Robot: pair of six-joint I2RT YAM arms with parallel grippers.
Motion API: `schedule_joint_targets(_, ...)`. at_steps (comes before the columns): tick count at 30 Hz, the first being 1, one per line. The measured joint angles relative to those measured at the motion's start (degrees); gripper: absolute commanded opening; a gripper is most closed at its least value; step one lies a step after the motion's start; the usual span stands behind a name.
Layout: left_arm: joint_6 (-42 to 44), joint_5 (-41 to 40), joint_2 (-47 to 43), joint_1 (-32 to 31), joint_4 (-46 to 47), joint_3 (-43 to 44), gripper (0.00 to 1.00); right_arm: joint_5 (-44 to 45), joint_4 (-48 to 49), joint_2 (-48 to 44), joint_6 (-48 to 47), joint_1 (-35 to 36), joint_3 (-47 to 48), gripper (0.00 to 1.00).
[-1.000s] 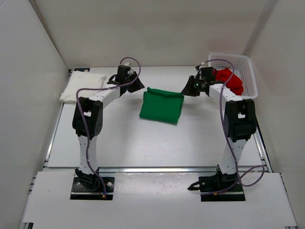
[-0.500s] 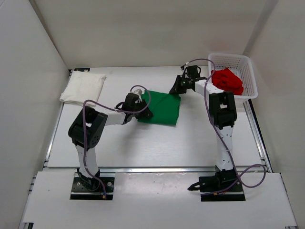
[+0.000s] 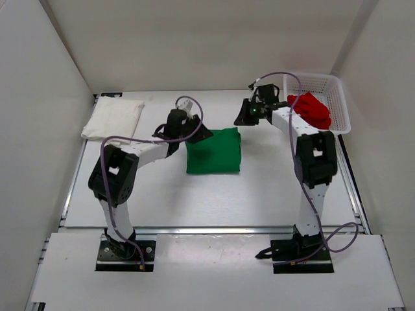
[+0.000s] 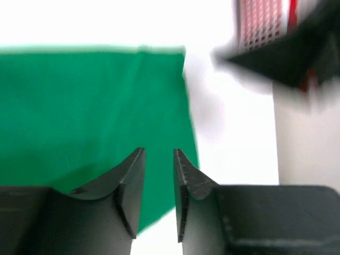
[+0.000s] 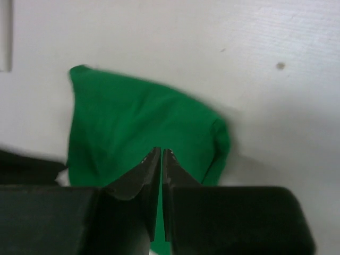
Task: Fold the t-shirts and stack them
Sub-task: Fold the long partially folded tshirt into a neat square, then put the neatly folded tshirt into the corner of the board with the left arm
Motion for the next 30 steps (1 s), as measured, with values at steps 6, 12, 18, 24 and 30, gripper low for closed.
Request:
schedule_joint_targets(6, -0.6, 1.1, 11.6, 4.3, 0.2, 13.1, 0.34, -2.8, 12.7, -17.7, 3.1, 1.3, -24.4, 0.0)
schedule_joint_targets(12, -2.4, 2.5, 19.0, 10.1, -0.4, 12.0, 0.35, -5.9, 20.8, -13.7, 6.3, 1.2, -38.4, 0.0)
schedule_joint_targets(18, -5.0, 6.3, 18.0, 13.9, 5.2, 7.6, 0.41, -8.5, 26.1, -12.8, 8.3, -0.8, -40.7, 0.0)
schedule_joint_targets(24, -4.4, 7.8, 13.2, 14.1, 6.0, 5.8, 0.99, -8.4, 26.9, -13.4, 8.5, -0.5, -41.2, 0.05)
schedule_joint_targets(30, 0.3, 5.6, -0.3, 14.6, 5.1, -0.3, 0.98, -6.8, 26.3, -19.6, 9.0, 1.2, -42.7, 0.37)
